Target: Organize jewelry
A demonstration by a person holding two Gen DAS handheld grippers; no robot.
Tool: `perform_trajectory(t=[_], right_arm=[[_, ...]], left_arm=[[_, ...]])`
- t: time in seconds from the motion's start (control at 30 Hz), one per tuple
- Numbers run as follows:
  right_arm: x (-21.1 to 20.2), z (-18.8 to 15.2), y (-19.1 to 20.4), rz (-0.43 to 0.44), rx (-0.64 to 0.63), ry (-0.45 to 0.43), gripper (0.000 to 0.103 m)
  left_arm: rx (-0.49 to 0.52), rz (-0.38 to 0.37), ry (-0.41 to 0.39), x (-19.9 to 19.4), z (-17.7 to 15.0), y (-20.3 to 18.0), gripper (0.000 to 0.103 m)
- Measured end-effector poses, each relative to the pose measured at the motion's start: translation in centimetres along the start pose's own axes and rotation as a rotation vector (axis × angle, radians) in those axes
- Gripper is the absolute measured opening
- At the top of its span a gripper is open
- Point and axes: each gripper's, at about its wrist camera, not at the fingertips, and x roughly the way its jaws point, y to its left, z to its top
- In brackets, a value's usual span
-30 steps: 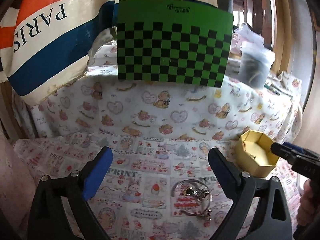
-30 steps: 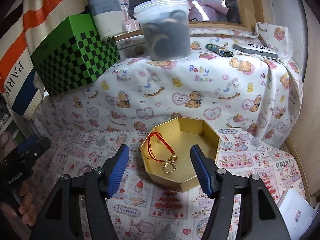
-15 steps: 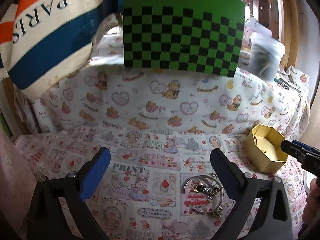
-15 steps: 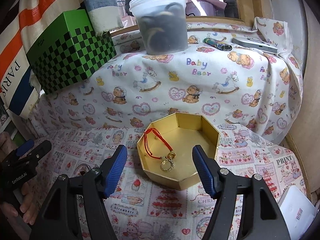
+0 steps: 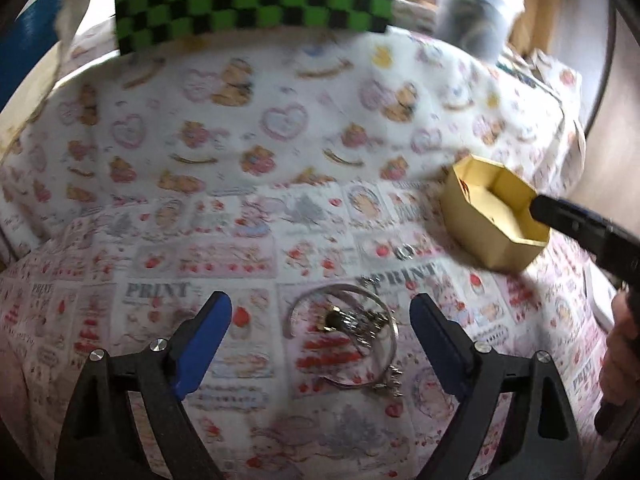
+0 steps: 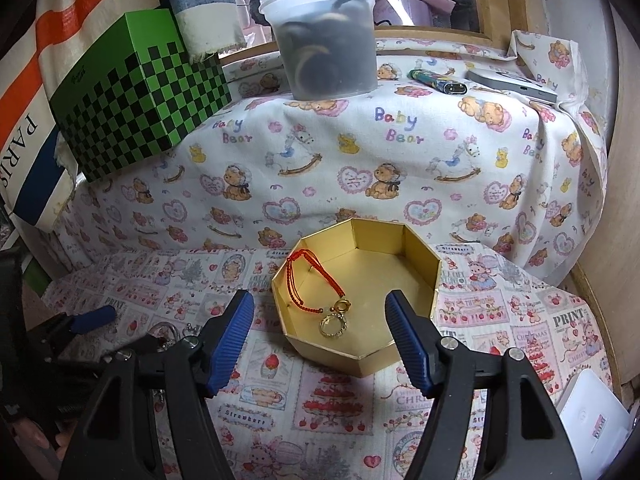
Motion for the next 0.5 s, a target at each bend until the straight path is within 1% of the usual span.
perform_trajectory(t=[0.03,0.07,0.1,0.13,0.17,0.2,0.27,0.33,0.4,0.5], right_arm=[[0.0,0.0,0.1,-0.002,-0.004,0.000,0.070],[0.0,-0.1,0.1,-0.003,-0.009,0.001,0.070],[0.0,-0.1,0.2,-0.003,-0.014,0.002,0.070],[0.0,-0.1,0.3,-0.003,-0.016,0.002,0.070],[0.0,-0.1,0.3,-0.001,-0.018,0.002,0.070],[0.0,-0.1,0.4,0.001,-0.019,0.002,0.070],[-0.1,-0.1,0.4,0.004,-0.021,0.002,0.070],[-0.1,0.0,0.4,0.006,-0.023,-0.001,0.070],[-0.2,0.0,0.5,0.007,-0.023,-0.002,0.070],[-0.2,-0.1,0.5,0.005,-0.023,-0.002,0.070]], left_arm=[[0.008,0.000,0.004,0.1,0.0,-0.4,0.082],[0.010,-0.002,0.005,0.2,-0.1,-0.5,0.074],[0.008,-0.008,0.004,0.2,-0.1,-0.6,0.064],[0.001,-0.024,0.006,0.3,-0.1,-0.8,0.058],[-0.008,-0.051,0.016,0.4,-0.1,-0.8,0.046],[-0.019,-0.078,0.025,0.6,-0.1,-0.8,0.036],[-0.052,-0.128,0.037,0.8,-0.1,-0.6,0.029],[-0.071,-0.142,0.041,0.9,0.0,-0.4,0.024],[-0.086,-0.155,0.040,1.0,0.1,-0.1,0.013],[-0.110,-0.207,0.050,1.1,0.1,0.1,0.002]])
